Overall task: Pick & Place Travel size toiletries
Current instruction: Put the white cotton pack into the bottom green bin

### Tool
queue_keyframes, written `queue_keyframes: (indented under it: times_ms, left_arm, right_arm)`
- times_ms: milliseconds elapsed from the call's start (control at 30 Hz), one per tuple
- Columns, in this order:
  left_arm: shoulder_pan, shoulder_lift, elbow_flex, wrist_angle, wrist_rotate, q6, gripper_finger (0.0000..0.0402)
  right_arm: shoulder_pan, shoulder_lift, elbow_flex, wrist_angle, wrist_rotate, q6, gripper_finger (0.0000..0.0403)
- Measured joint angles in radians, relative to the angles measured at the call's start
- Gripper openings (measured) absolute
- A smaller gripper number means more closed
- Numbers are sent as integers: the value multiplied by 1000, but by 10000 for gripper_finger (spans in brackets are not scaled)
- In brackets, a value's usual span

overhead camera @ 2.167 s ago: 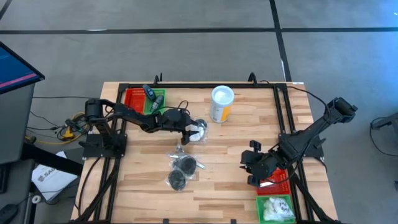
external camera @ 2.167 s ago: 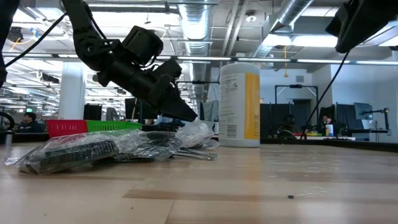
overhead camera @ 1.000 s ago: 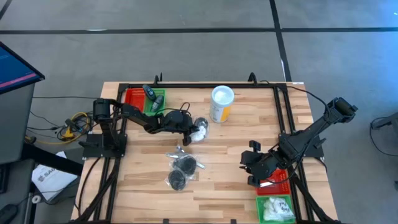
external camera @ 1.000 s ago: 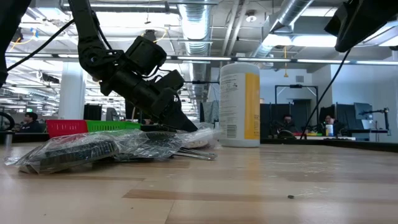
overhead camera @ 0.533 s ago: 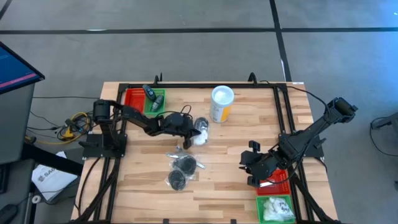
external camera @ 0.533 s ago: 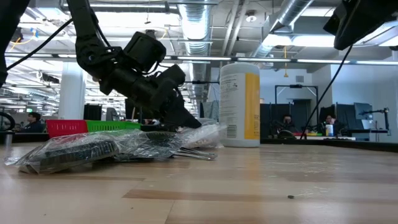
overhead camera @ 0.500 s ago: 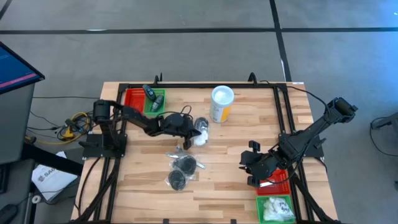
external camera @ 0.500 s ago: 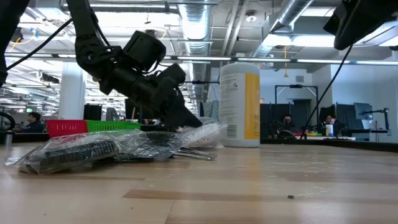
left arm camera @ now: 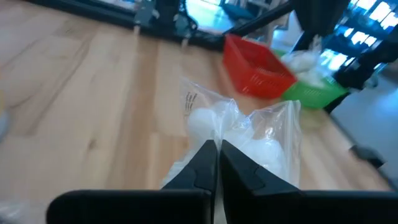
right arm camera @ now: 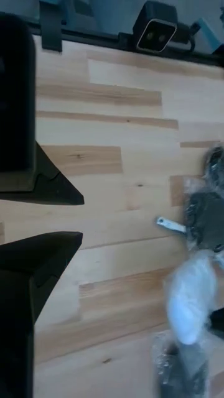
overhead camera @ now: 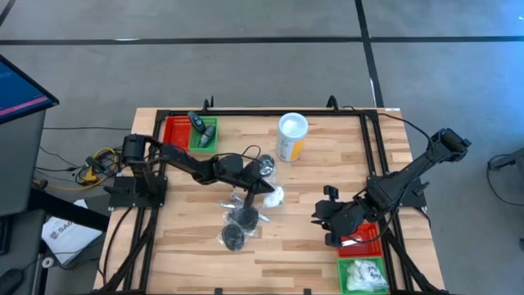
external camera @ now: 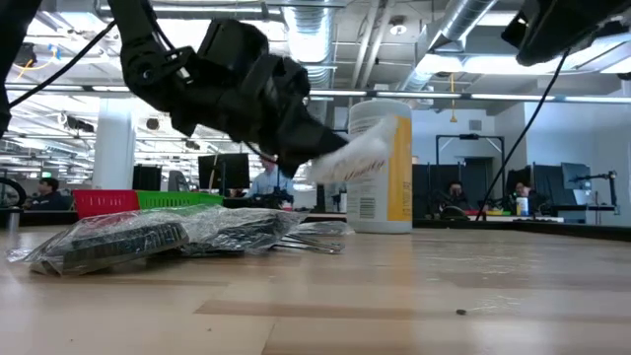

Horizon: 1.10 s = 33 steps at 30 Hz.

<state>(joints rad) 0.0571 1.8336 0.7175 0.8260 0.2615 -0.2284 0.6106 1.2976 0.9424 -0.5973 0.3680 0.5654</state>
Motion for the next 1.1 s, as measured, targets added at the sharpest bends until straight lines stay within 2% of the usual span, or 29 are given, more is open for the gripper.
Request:
queue_keyframes:
  times_ms: [233,467,833,1100]
  left_arm:
    - [-47,0,56,4,0,-95,3]
    - [-79,0,96,6,9,-120,2]
    - [-94,0,103,13,9,-180,2]
    - [-96,0,103,106,9,-224,2]
  right_arm:
    - [-25,0,0,85,0,-112,71]
    - [-46,0,0,189,0,-239,71]
    - [-85,0,0,275,-5,-372,72]
    - [-97,0,0,304,-32,-431,92]
